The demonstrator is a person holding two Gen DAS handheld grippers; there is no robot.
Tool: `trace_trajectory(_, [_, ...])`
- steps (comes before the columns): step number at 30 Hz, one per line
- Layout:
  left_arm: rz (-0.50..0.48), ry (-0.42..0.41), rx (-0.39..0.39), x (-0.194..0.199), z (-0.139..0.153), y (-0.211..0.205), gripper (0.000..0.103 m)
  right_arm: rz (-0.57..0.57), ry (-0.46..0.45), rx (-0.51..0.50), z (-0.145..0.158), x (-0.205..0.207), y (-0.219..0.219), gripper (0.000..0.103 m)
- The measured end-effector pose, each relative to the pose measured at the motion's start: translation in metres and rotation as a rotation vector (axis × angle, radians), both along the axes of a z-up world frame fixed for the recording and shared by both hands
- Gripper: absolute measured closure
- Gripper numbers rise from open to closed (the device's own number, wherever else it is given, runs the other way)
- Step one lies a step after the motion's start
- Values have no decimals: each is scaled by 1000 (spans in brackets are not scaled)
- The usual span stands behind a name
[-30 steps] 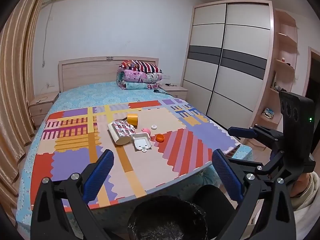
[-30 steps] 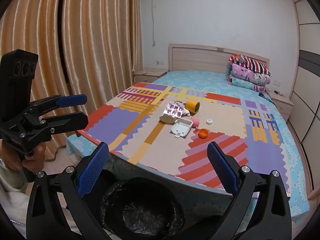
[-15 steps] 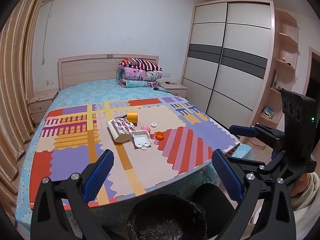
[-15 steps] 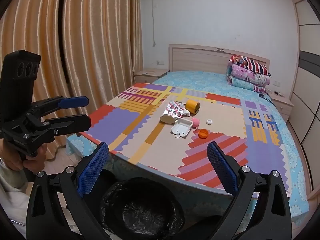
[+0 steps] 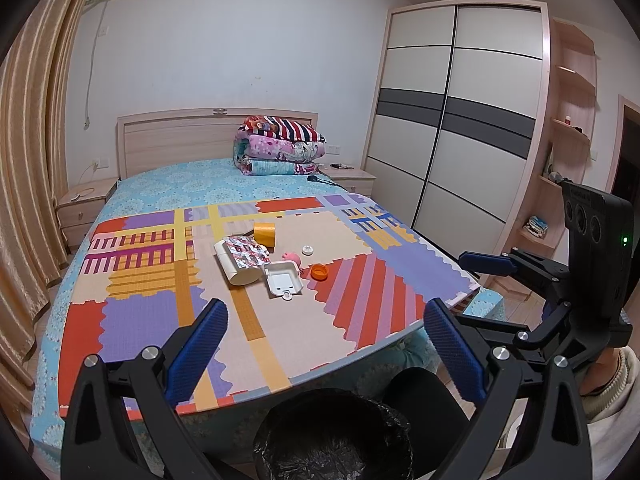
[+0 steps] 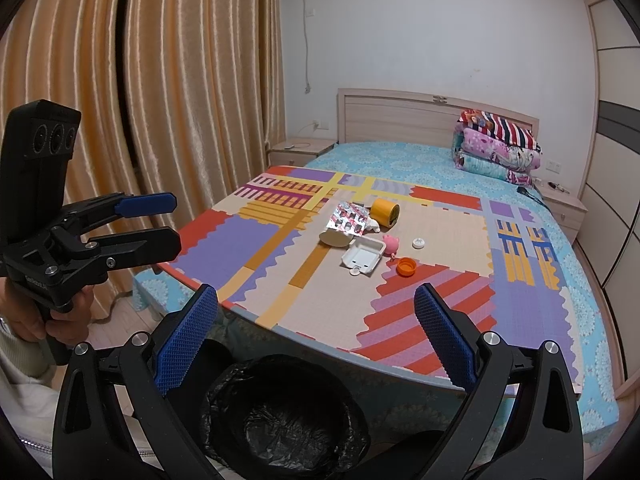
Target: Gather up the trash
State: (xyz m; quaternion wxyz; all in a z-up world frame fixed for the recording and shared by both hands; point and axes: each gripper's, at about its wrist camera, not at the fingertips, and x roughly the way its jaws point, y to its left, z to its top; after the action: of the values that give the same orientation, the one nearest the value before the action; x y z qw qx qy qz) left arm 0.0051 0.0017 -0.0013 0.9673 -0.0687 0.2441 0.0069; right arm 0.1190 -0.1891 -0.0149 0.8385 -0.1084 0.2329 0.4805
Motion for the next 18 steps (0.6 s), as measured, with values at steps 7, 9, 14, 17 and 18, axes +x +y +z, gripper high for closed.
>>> trace_trajectory(7, [1, 1, -1, 0, 1, 0, 8, 0, 0, 0, 0, 0, 0, 3])
trace_trajectory(9, [3, 2, 1, 0, 0, -1, 8, -1, 0, 0, 0, 0, 0, 3])
trace_trajectory(14, [3, 7, -4, 1, -1, 0, 8, 3, 3, -2, 0, -1, 1, 3])
trace_trajectory(17, [2, 6, -6, 1, -1, 0, 8, 5, 6, -3, -2, 0, 0, 3])
trace_trajectory(18, [2, 6, -5, 1, -1, 0, 8, 5, 5, -4, -2, 0, 0, 3])
